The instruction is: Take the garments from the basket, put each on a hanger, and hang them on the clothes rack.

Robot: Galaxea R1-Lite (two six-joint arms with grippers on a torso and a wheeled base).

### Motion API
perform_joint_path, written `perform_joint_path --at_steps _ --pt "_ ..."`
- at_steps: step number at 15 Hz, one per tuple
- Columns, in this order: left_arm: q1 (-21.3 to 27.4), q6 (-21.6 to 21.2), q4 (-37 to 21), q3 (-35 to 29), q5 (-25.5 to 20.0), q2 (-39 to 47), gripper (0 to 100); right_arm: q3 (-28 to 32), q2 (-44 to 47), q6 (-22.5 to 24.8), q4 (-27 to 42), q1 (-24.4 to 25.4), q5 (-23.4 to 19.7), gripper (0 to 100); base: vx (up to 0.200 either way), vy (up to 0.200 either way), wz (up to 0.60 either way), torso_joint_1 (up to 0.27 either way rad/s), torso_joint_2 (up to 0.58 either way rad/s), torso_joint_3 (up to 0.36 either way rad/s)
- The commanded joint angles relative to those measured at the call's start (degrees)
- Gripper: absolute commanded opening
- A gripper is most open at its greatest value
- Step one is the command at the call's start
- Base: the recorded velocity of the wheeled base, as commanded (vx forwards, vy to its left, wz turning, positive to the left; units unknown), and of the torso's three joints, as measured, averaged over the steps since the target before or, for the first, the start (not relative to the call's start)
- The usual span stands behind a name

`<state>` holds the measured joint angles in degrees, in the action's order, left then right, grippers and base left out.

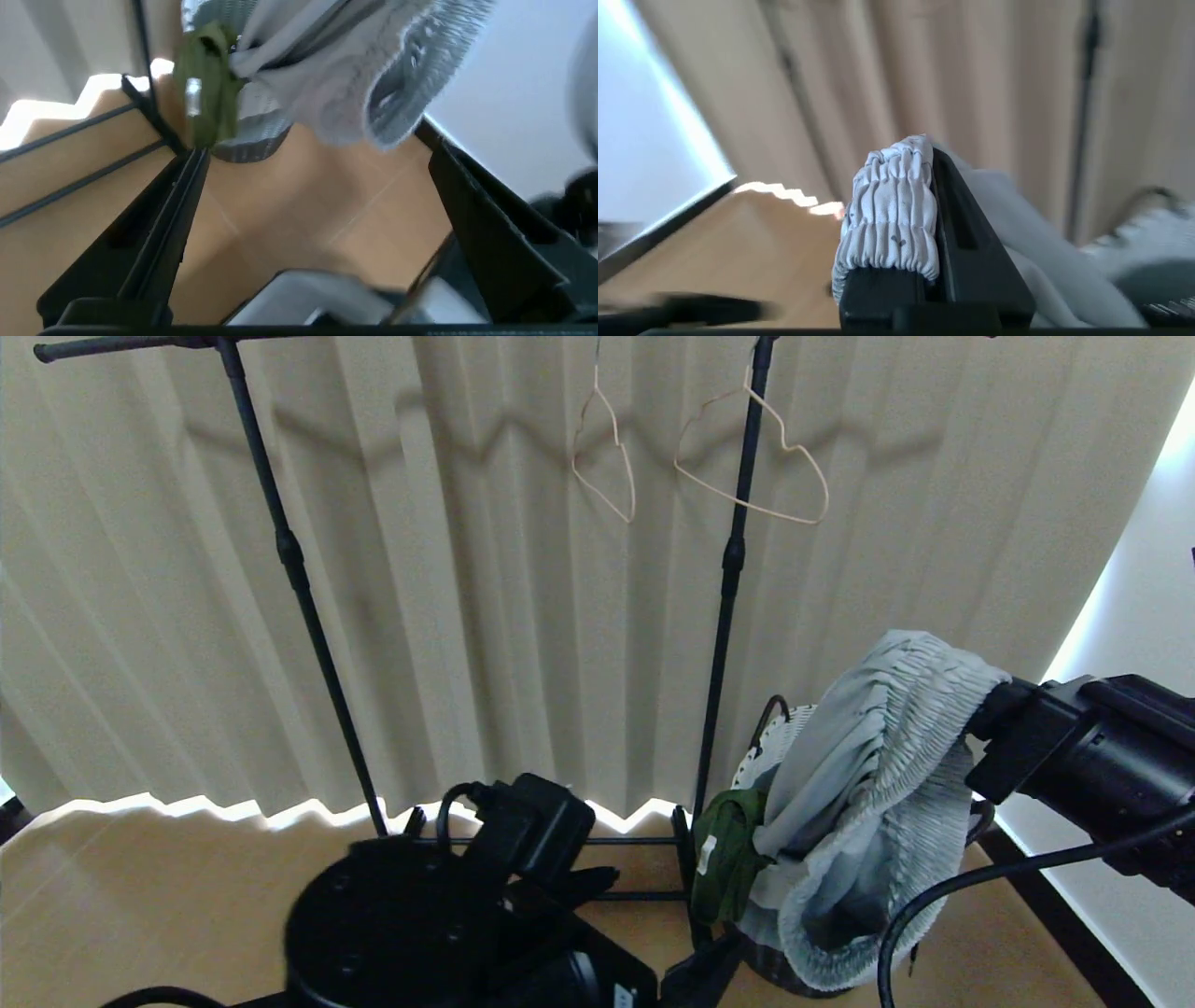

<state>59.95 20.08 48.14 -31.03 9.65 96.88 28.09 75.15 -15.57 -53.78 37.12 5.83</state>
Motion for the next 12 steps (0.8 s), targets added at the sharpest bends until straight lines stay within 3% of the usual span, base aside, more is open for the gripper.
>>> perform_joint_path --at_steps 1,4,12 --pt "2.1 2.4 2.9 -6.1 1.9 11.6 100 -0.1 -1.4 -0.6 0.0 2.0 -1.3 0 0.0 0.0 0.0 0.0 0.0 0.0" --pt "2.6 4.0 3.0 -12.1 7.2 18.3 100 -0.2 -2.5 -0.8 0.0 2.6 -2.9 0 0.0 0.0 0.0 0.0 0.0 0.0" --pt "2.4 4.0 3.0 -13.2 8.5 23.1 100 -0.6 -4.5 -1.1 0.5 2.6 -3.0 0 0.0 0.0 0.0 0.0 0.0 0.0"
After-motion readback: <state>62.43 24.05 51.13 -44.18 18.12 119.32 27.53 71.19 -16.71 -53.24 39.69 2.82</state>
